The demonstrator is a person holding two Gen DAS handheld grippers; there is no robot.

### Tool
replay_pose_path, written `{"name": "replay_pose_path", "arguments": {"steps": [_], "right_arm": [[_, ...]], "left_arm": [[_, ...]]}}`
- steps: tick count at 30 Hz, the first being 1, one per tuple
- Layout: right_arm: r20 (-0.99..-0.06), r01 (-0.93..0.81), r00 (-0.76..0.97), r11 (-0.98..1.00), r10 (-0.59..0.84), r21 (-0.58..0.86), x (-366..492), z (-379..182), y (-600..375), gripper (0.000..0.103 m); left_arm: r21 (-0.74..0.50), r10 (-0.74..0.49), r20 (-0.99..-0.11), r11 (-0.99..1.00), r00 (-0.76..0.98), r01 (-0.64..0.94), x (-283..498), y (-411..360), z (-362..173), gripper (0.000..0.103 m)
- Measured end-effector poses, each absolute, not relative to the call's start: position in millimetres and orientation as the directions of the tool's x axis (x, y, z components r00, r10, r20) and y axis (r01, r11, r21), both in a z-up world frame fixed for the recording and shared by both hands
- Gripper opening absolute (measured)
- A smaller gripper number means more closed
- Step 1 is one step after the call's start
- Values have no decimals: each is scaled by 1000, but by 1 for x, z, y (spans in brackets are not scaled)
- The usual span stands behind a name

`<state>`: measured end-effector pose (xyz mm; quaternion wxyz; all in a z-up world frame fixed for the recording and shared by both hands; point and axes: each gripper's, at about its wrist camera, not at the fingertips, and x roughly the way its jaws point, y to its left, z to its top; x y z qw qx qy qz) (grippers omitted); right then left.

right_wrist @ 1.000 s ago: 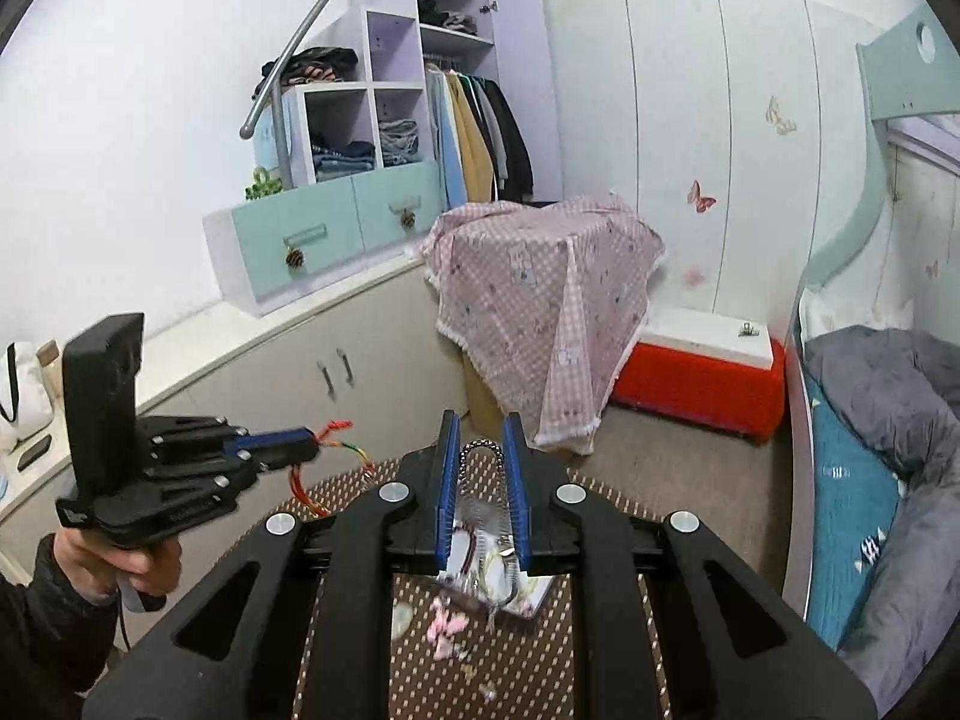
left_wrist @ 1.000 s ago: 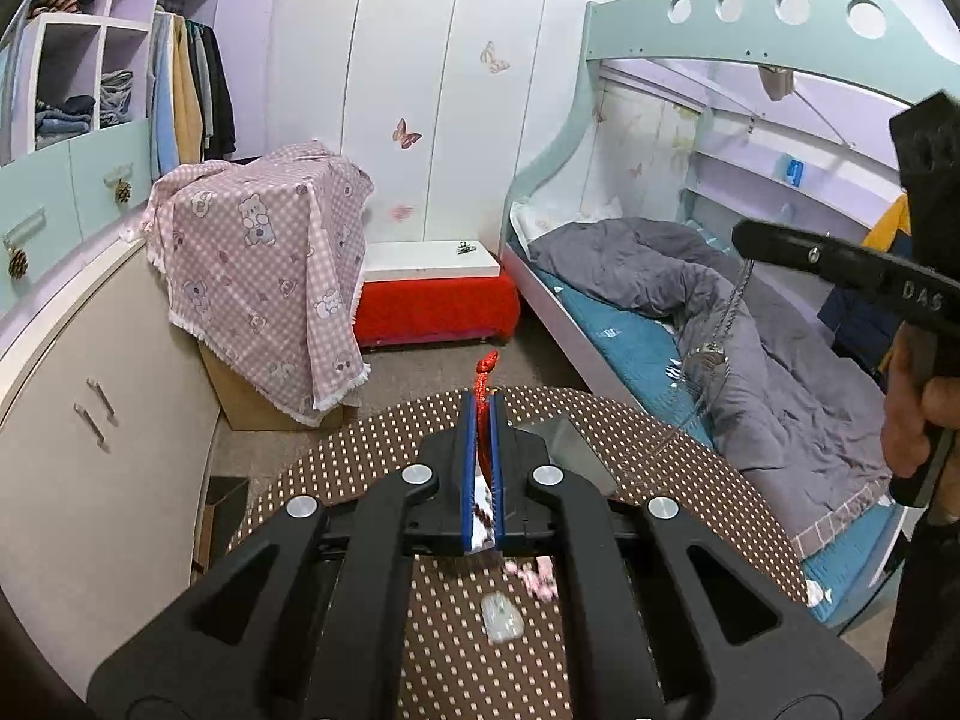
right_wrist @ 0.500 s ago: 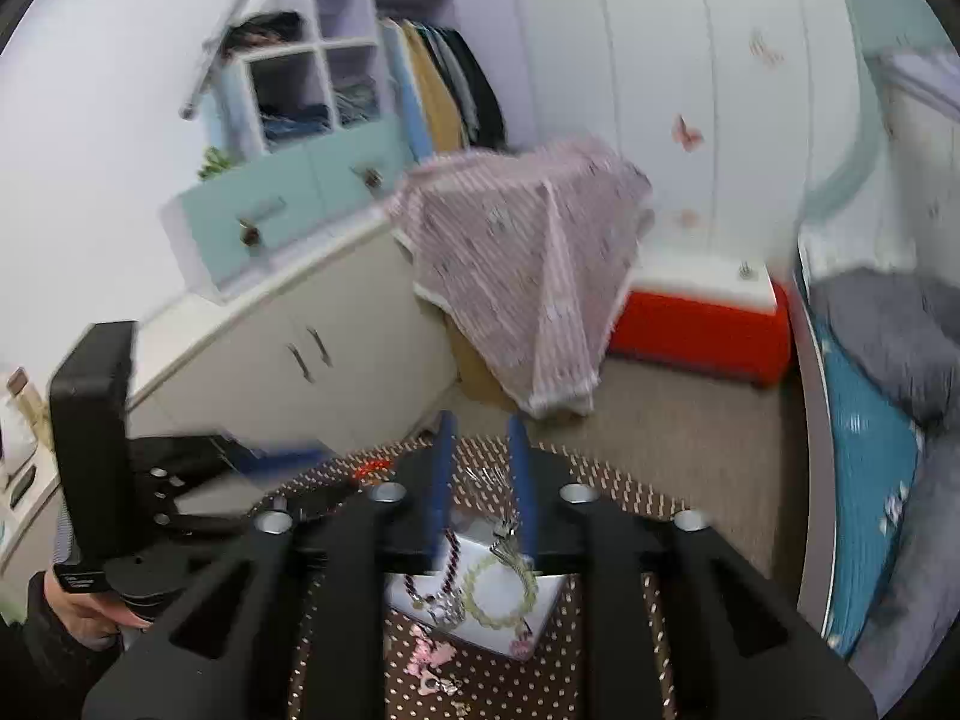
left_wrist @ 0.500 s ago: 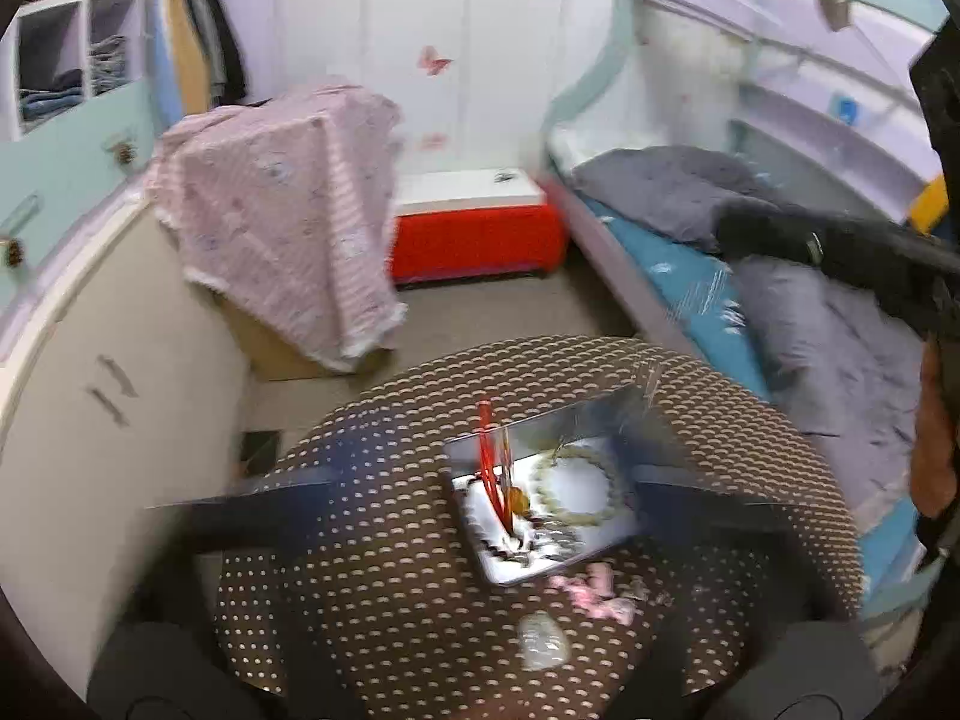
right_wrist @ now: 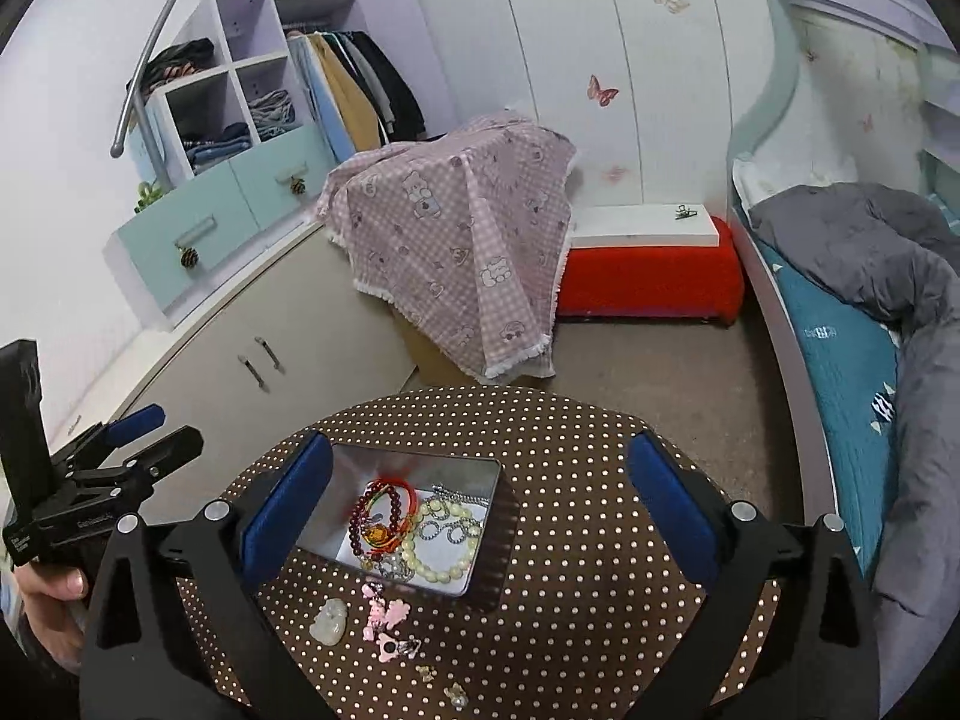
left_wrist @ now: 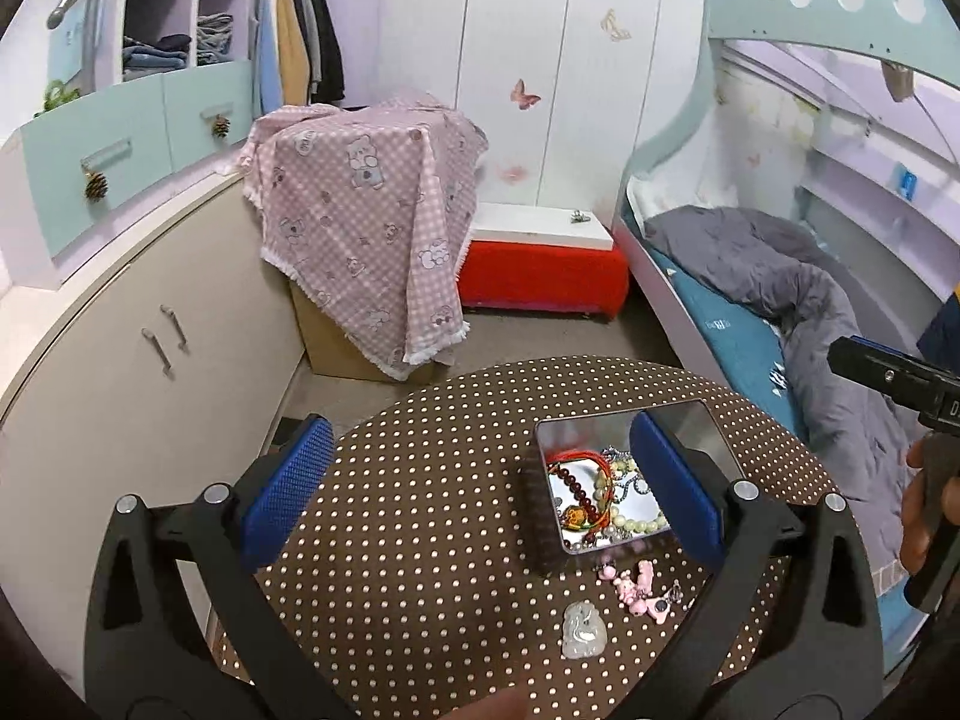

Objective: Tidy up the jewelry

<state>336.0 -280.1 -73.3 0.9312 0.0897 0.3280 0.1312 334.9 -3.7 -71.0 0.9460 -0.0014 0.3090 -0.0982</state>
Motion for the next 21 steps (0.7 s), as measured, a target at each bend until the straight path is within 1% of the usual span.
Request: {"name": "replay_pose_path", "arguments": {"steps": [12,17,21], "right_arm": [[-541,-170,797,959,269,226,303,-59,-270,95],[-525,-151,813,962,251,226,286,-59,-266,95],[-528,-130,818,967,229,218,272,-66,-262,95]], "left_arm": [[-59,-163,-499,986,851,154,291,2,-53,97],[-65,-155,-487,988,859,142,279,4,-55,97],[-47,-142,-494,990,858,137,270,1,-62,97]]}}
